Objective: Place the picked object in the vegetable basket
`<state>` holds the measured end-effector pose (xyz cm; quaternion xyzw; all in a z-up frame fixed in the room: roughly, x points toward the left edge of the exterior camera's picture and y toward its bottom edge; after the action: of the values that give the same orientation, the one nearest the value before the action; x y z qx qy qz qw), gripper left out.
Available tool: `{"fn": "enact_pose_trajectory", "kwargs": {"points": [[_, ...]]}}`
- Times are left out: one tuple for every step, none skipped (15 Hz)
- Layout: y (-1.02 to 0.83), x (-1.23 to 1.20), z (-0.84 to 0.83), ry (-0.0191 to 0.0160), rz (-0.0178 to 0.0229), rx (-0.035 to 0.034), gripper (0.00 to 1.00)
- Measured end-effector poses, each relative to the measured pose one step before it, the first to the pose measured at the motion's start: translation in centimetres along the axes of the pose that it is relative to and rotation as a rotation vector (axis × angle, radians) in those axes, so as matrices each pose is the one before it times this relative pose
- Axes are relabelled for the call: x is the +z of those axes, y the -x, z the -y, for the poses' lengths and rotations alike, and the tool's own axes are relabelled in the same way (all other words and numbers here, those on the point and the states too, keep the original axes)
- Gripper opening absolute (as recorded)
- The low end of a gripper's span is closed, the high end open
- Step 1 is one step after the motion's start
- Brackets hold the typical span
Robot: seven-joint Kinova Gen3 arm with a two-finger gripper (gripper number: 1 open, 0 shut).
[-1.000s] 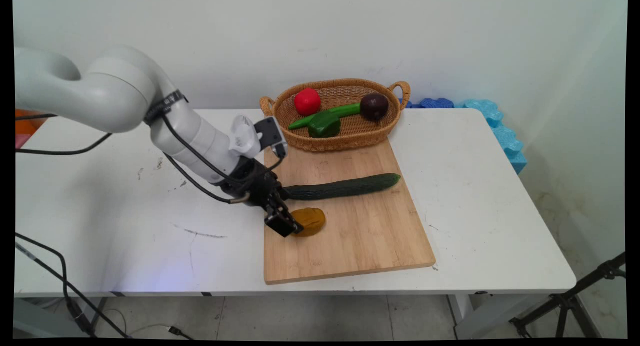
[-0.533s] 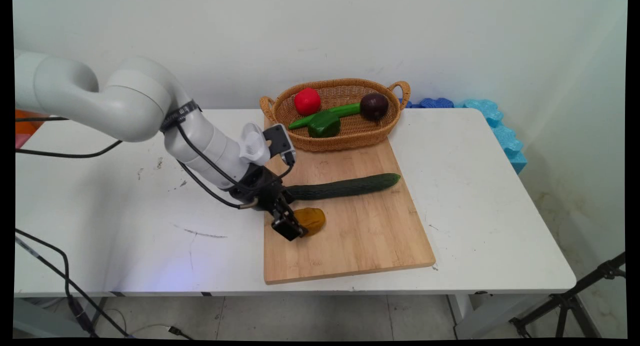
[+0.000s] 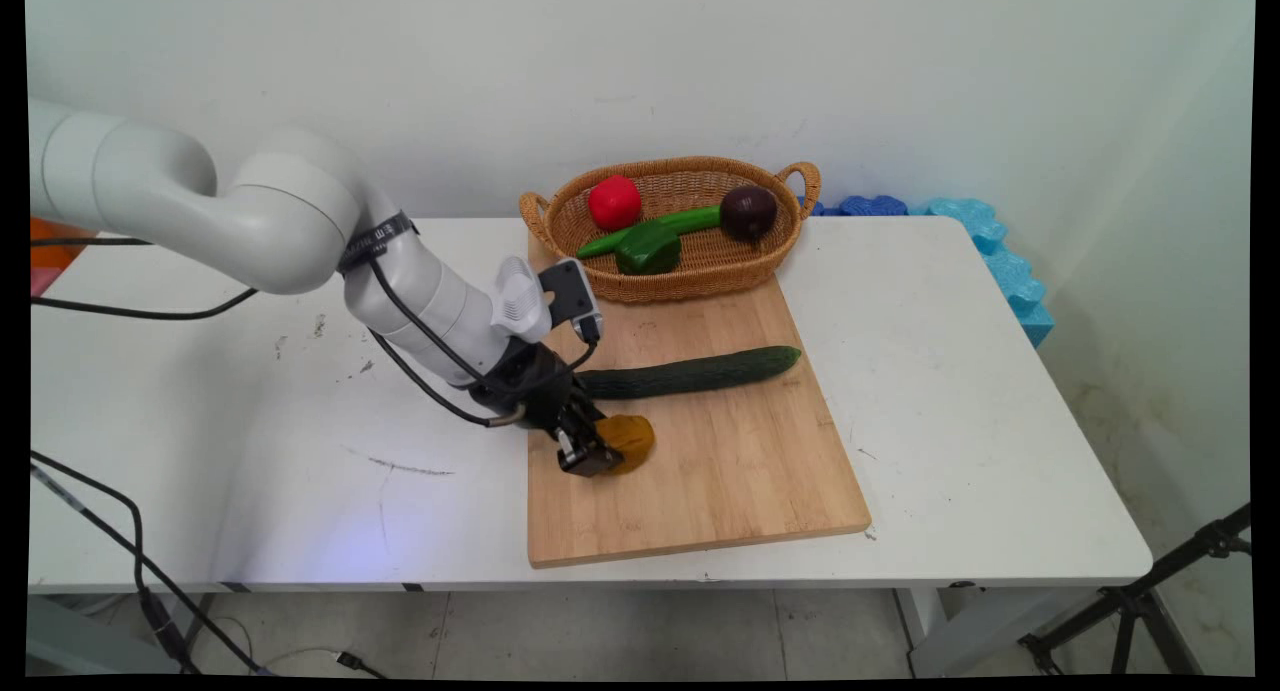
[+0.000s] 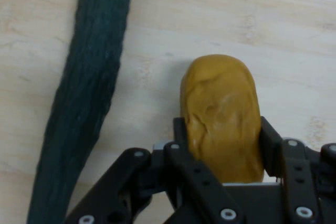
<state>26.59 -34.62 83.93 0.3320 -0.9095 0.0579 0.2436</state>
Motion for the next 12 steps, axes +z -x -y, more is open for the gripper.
{"fn": "enact_pose_trajectory", "kwargs": {"points": [[-0.070, -0.014, -0.075, 0.00567, -0.00204, 0.00833, 0.00], [-0.145, -0.139, -0.102, 0.00867, -0.00362, 0.01498, 0.00], [-0.205, -0.339, -0.099, 0.00948, -0.00641, 0.01824, 0.00], [-0.241, -0.583, -0.075, 0.01028, -0.00725, 0.01405, 0.00], [-0.204, -0.662, -0.057, 0.01089, -0.00499, 0.01054, 0.00], [-0.156, -0.555, -0.006, 0.00835, -0.00545, 0.00506, 0.00], [-0.222, -0.930, -0.001, 0.01260, -0.00745, 0.00801, 0.00], [-0.283, -1.187, 0.079, 0.01201, -0.00944, 0.00601, 0.00], [-0.365, -1.247, 0.106, 0.00955, -0.00804, 0.00488, 0.00], [-0.363, -1.079, 0.181, 0.00545, -0.00597, 0.00019, 0.00], [-0.581, -1.203, 0.291, 0.00355, -0.00742, -0.00246, 0.00], [-0.668, -1.125, 0.419, 0.00052, -0.00673, -0.00407, 0.00]]}}
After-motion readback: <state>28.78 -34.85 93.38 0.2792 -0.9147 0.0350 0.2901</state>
